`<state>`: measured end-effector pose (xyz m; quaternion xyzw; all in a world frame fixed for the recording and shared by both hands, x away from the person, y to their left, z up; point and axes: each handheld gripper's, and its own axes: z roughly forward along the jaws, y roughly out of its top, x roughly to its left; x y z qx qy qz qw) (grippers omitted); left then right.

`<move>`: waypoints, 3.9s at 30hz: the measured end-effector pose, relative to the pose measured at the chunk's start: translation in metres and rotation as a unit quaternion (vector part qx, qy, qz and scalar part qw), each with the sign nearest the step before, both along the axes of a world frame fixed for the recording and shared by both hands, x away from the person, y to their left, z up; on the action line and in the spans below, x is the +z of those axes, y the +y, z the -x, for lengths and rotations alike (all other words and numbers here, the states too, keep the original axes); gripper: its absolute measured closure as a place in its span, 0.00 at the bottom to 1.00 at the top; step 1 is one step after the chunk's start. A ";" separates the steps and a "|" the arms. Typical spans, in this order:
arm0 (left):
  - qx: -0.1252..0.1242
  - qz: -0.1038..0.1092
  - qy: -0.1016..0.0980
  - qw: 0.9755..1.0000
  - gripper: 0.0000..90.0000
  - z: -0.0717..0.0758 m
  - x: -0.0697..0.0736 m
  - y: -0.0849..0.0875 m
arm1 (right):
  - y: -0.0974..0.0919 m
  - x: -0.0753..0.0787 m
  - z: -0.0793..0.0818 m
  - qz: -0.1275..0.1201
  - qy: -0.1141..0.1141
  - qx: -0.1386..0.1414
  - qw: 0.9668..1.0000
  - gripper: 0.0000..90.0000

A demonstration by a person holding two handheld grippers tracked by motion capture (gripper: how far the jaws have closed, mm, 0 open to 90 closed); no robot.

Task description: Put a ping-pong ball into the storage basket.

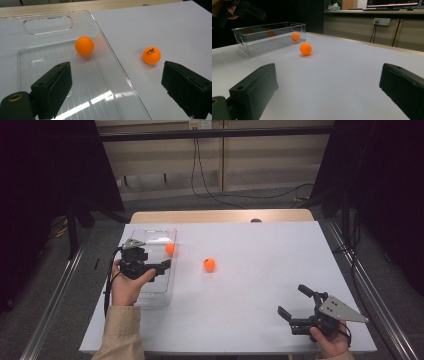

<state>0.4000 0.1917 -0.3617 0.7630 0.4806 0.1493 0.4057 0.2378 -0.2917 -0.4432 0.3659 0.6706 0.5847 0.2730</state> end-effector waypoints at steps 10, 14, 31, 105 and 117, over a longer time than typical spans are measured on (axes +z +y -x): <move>-0.007 0.003 -0.001 1.000 0.11 0.000 -0.001 -0.006 | 0.000 0.000 0.000 -0.001 0.000 0.000 1.000 0.01; -0.010 0.002 -0.001 1.000 0.11 0.000 -0.001 -0.008 | 0.000 0.000 0.000 -0.001 0.000 0.000 1.000 0.01; -0.022 0.000 0.002 1.000 0.11 -0.001 -0.002 -0.015 | 0.000 0.000 0.000 -0.002 0.000 0.001 1.000 0.01; -0.088 0.007 0.005 0.996 0.11 0.003 -0.004 -0.051 | 0.000 0.000 0.000 -0.003 0.001 0.002 1.000 0.01; -0.096 0.001 0.005 0.995 0.11 0.003 -0.006 -0.055 | 0.000 0.000 0.000 -0.003 0.000 0.002 1.000 0.01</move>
